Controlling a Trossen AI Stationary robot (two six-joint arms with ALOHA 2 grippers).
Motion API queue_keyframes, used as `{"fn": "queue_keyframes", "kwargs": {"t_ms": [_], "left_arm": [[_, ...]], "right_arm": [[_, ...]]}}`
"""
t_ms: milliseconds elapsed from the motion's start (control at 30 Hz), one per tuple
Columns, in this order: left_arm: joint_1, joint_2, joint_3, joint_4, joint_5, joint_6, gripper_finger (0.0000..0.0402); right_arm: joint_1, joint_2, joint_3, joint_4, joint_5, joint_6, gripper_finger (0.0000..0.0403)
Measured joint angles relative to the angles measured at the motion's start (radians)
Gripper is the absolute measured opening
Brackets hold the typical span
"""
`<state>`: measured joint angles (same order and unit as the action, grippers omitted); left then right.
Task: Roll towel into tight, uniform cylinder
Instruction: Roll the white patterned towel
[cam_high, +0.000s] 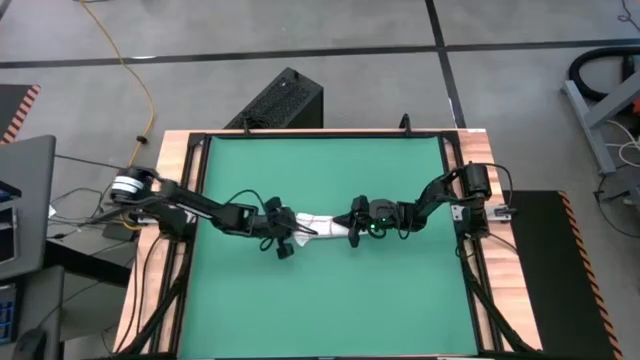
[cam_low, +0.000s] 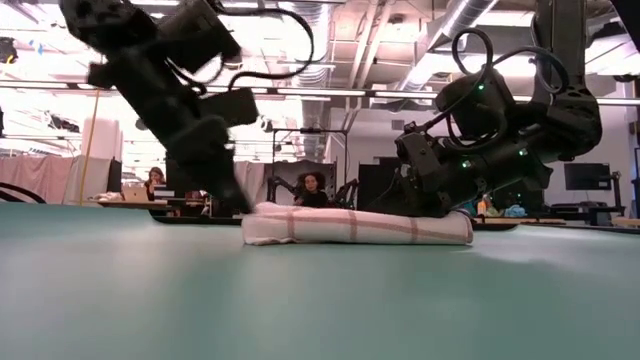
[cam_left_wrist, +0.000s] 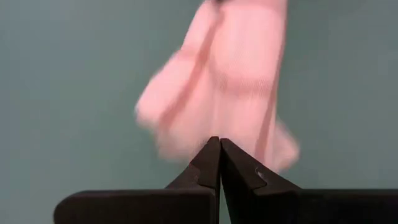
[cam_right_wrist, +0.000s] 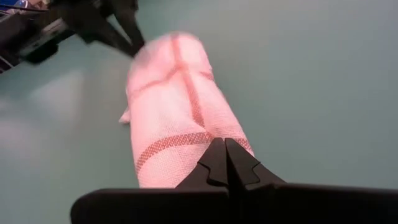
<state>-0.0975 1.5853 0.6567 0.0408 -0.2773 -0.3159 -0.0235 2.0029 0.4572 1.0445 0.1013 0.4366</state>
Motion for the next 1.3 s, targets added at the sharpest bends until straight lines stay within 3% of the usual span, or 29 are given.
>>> {"fn": "queue_keyframes", "kwargs": {"t_ms": [133,233,367,433,733,1067,1300], "left_arm": [[0.000,-0.122,-0.006,-0.087,-0.089,-0.028,0.0000],[0.007,-0.139,0.003,0.076,-0.135,-0.012,0.0000],[0.032,-0.036,-0.019,0.385,-0.008,0.004,0.0000],[0.041,0.020,-0.022,0.479,0.006,-0.020,0.0000],[0.045,0.218,-0.021,0.524,-0.070,-0.088,0.0000],[0.016,0.212,-0.111,0.523,-0.061,-0.215,0.0000],[0.027,0.210,-0.129,0.576,-0.057,-0.205,0.0000]], "right_arm": [[0.000,0.000,-0.002,0.006,-0.001,-0.004,0.0003],[0.000,0.000,-0.002,0.006,-0.002,-0.016,0.0003],[0.000,0.000,-0.002,0.006,-0.004,-0.021,0.0003],[0.000,0.000,-0.002,0.007,-0.005,-0.022,0.0003],[-0.001,0.000,-0.002,0.009,-0.020,-0.027,0.0003],[-0.001,0.000,-0.002,0.003,-0.024,-0.030,0.0004],[-0.001,0.000,-0.002,0.007,-0.024,-0.042,0.0005]]}}
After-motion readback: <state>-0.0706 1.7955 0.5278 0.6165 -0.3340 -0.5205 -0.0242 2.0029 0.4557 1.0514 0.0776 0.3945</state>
